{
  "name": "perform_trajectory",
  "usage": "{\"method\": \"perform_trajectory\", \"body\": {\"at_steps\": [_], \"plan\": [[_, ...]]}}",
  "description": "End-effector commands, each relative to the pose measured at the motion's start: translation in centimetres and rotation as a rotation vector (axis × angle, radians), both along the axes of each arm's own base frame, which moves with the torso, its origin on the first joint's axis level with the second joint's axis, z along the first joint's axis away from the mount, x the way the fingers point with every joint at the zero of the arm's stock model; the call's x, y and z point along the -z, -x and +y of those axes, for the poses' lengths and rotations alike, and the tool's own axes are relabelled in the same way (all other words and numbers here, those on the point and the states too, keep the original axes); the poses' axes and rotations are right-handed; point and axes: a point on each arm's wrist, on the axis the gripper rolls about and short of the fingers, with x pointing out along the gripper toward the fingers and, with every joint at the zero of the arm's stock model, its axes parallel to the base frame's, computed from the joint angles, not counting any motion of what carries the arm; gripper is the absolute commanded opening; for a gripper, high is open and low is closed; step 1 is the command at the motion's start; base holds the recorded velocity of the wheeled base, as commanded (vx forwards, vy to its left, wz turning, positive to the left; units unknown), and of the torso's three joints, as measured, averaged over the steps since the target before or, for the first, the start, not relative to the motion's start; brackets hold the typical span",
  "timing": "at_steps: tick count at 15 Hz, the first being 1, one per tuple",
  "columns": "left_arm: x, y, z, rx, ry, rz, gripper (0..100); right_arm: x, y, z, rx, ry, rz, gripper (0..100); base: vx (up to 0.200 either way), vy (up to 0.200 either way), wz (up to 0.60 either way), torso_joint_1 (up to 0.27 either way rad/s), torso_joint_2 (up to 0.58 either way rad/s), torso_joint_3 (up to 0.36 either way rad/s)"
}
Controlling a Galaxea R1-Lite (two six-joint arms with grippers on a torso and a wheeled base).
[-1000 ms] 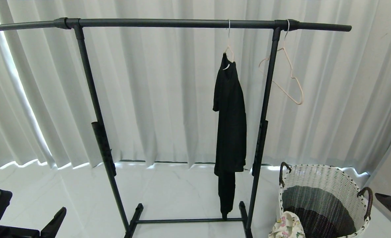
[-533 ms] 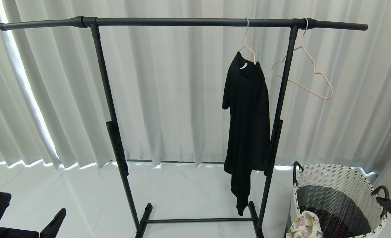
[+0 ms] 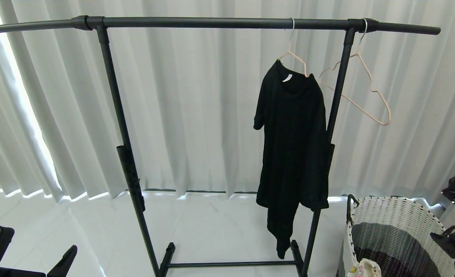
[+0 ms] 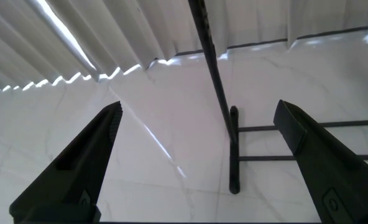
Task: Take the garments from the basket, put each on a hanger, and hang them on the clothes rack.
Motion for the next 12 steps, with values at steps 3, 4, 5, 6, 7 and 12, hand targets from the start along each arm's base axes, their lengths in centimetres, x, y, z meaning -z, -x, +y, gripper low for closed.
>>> {"method": "perform_trajectory", "body": {"at_steps": [3, 4, 5, 6, 7, 12], "plan": [[-0.2, -0.1, 0.0, -0.001, 0.001, -0.010, 100, 2.4, -0.4, 0.3, -0.096, 0.012, 0.140, 100, 0.000, 0.000, 0.00, 0.000, 0.00, 0.000], [-0.5, -0.2, 0.0, -0.001, 0.002, -0.018, 100, 3.6, -1.8, 0.9, -0.146, 0.014, 0.231, 100, 0.000, 0.000, 0.00, 0.000, 0.00, 0.000], [-0.5, -0.2, 0.0, -0.001, 0.002, -0.018, 100, 4.8, -3.0, 1.6, -0.177, 0.034, 0.278, 100, 0.000, 0.000, 0.00, 0.000, 0.00, 0.000], [-0.5, -0.2, 0.0, -0.001, 0.002, -0.021, 100, 5.8, -4.1, 2.5, -0.215, 0.034, 0.298, 100, 0.000, 0.000, 0.00, 0.000, 0.00, 0.000], [-0.6, -0.2, 0.0, -0.001, 0.004, -0.024, 100, 7.1, -5.4, 3.4, -0.246, 0.031, 0.323, 100, 0.000, 0.000, 0.00, 0.000, 0.00, 0.000], [-0.7, 1.2, 0.1, 0.046, -0.131, -0.069, 100, 13.1, -7.4, 5.0, -0.265, 0.071, 0.473, 100, 0.000, 0.000, 0.00, 0.000, 0.00, 0.000]]}}
